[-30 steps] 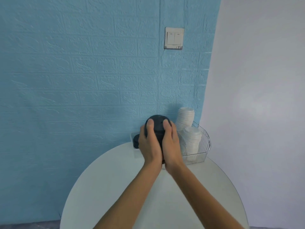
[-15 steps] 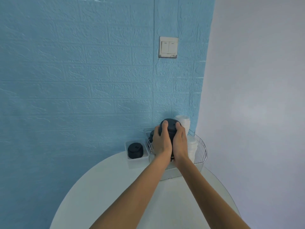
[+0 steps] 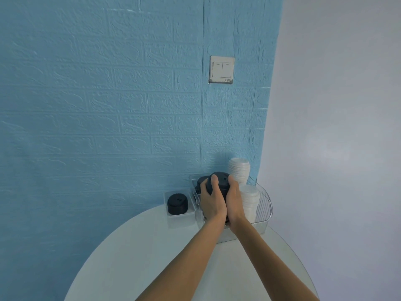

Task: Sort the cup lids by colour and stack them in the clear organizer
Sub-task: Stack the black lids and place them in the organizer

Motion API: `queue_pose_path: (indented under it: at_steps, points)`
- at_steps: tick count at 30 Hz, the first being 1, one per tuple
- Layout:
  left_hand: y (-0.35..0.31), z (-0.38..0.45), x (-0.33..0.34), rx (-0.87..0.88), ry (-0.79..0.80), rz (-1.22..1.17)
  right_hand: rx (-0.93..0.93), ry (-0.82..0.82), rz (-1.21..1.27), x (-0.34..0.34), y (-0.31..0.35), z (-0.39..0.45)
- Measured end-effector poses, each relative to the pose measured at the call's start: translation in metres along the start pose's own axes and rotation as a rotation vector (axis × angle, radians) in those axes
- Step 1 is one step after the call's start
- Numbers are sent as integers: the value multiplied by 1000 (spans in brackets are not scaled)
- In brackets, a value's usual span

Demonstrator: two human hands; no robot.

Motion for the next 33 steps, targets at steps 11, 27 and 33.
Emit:
queue_pose_path:
  at_steps: [11, 27, 33]
  points:
    - [21, 4, 1, 5, -93, 106, 23, 45, -42, -3, -19, 8]
    - [23, 7, 2, 2, -29, 275, 29, 22, -32, -2, -25, 15]
    - [22, 13, 7, 16, 61, 309, 66, -14, -4, -7, -61, 51]
Point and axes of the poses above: each hand's wrist, its own z-axis towards the middle knuckle, its own x-axis out of the palm, y = z × x, the point moved 5 cm from there along z, towards the middle knuckle, and after that the axes turned 12 degrees about -y, right-handed, at the moved point
